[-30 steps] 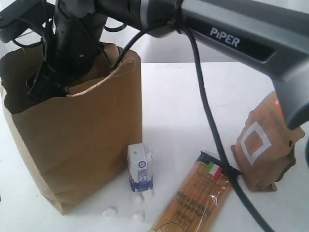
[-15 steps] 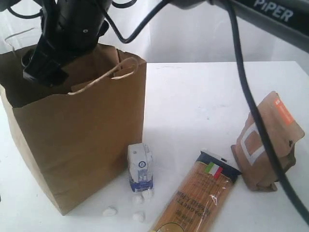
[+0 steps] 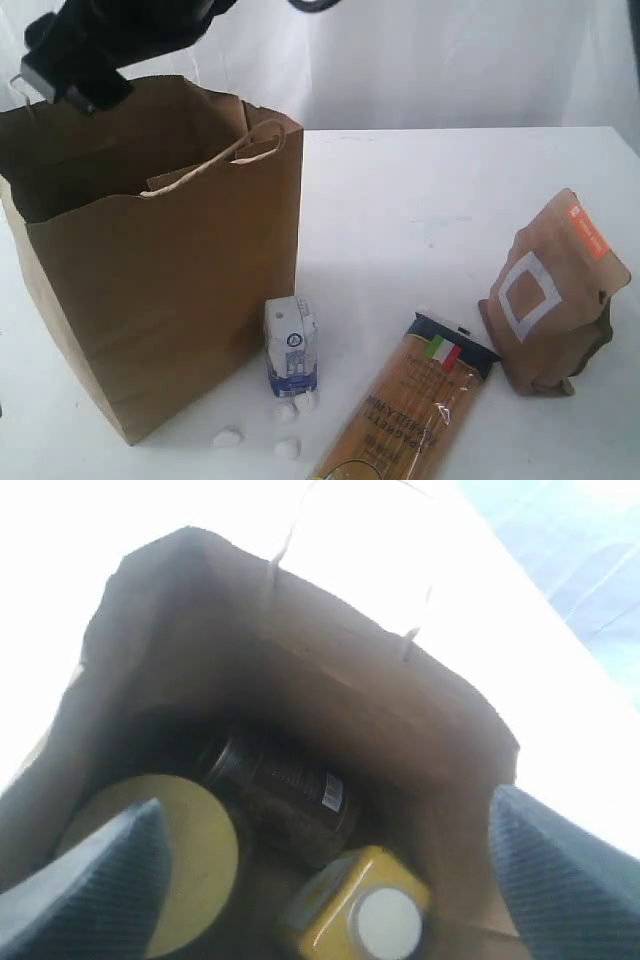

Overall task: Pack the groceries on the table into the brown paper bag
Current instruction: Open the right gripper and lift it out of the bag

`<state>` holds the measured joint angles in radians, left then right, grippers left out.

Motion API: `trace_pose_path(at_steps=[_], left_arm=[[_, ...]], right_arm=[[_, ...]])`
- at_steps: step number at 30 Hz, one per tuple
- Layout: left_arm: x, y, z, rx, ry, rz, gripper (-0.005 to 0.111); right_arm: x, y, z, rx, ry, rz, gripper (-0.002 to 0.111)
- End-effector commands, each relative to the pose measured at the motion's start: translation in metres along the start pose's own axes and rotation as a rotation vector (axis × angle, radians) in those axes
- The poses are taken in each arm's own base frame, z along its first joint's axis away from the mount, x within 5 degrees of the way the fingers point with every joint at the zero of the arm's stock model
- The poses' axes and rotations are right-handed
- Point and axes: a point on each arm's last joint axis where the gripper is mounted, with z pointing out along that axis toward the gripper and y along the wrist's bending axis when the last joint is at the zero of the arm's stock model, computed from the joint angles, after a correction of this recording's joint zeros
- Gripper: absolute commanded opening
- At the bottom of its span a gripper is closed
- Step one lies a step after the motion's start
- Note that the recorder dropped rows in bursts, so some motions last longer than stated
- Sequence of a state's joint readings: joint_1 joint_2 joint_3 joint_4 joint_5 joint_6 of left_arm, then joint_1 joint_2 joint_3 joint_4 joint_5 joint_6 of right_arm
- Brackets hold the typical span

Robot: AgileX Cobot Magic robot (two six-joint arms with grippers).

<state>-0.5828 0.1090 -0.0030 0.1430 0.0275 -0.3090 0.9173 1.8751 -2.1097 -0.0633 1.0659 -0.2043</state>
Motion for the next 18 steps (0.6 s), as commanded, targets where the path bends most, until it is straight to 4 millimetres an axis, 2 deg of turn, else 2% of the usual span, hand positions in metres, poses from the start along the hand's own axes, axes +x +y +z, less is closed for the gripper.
trace_pose_path(at_steps=[1,5,12,17,18], left_arm=[[0.0,0.0,0.0,-0.001,-0.006,-0.007,0.0],[0.0,0.0,0.0,-0.001,-0.006,-0.007,0.0],[0.0,0.0,0.0,-0.001,-0.006,-0.007,0.0],[0.0,0.0,0.0,-0.001,-0.006,-0.007,0.0],[0.0,0.0,0.0,-0.001,-0.006,-0.007,0.0]], right_arm=[[-0.001,-0.008,-0.03,0.071,-0.009,0.049,0.079],[0.002,-0.014,-0.047,0.123,0.007,0.063,0.079],[0.01,-0.02,-0.083,0.192,-0.01,0.086,0.069],[0.023,-0.022,-0.116,0.239,-0.034,0.121,0.069],[0.031,-0.024,-0.13,0.273,-0.041,0.141,0.069]])
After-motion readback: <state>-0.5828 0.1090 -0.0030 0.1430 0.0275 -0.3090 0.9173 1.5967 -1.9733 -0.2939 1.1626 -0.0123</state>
